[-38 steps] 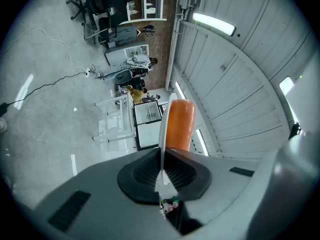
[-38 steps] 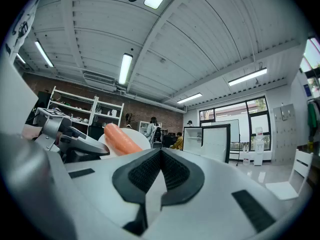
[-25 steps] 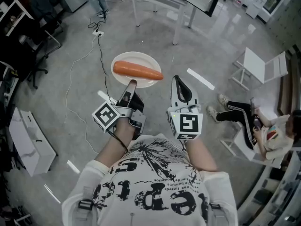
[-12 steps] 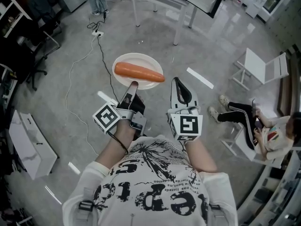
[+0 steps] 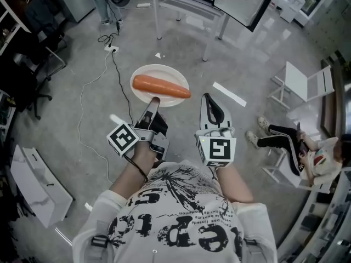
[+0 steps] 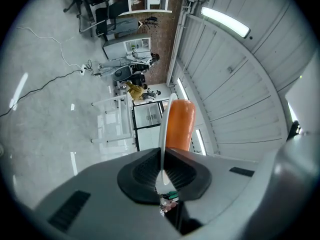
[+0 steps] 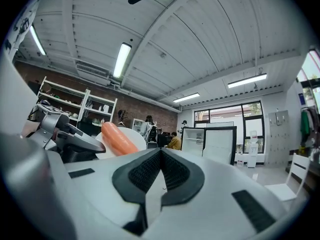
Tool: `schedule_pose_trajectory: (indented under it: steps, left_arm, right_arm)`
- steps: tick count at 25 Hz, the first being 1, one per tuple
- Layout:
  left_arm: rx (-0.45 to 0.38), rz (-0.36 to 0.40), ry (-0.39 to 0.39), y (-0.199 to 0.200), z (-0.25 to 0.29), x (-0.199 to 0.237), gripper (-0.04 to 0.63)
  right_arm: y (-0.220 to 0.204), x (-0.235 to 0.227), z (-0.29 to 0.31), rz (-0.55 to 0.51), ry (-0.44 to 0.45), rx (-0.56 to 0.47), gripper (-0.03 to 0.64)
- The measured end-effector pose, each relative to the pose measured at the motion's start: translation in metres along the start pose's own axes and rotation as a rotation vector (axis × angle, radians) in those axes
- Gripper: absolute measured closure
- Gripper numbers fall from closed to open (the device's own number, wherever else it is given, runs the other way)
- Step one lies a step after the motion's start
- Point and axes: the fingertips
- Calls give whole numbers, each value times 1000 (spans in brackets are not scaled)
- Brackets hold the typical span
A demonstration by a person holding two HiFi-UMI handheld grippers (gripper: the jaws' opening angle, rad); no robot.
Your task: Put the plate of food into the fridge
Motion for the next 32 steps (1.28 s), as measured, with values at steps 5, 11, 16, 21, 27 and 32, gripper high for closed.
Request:
schedule_pose_trajectory:
  steps: [5,11,16,21,27,32]
  left_arm:
    - [21,-12,-3,75,9,0,572]
    - [41,-26,34,147,12,10,572]
    - [34,-36,27,158,15,19,572]
    - [35,-65,44,175,44,33,572]
    - [3,-62,58,196,106,45,572]
    - [-28,-48,48,209,175,43,572]
  right_arm:
    - [15,46,56,16,-17,5,617]
    - [21,107,111,36,-1,23,617]
    - [18,117,122,32,19,26,617]
    - [10,106,160,41,16,28,617]
    - [-9,68,225,62,27,15,617]
    - [-14,22,284,49,38,-18,617]
Point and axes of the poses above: the fingertips, and each gripper's own axes: z forward along the fingers, x to its left, y out of its top, and after that the axes turned 10 degrees about -z, right-handed
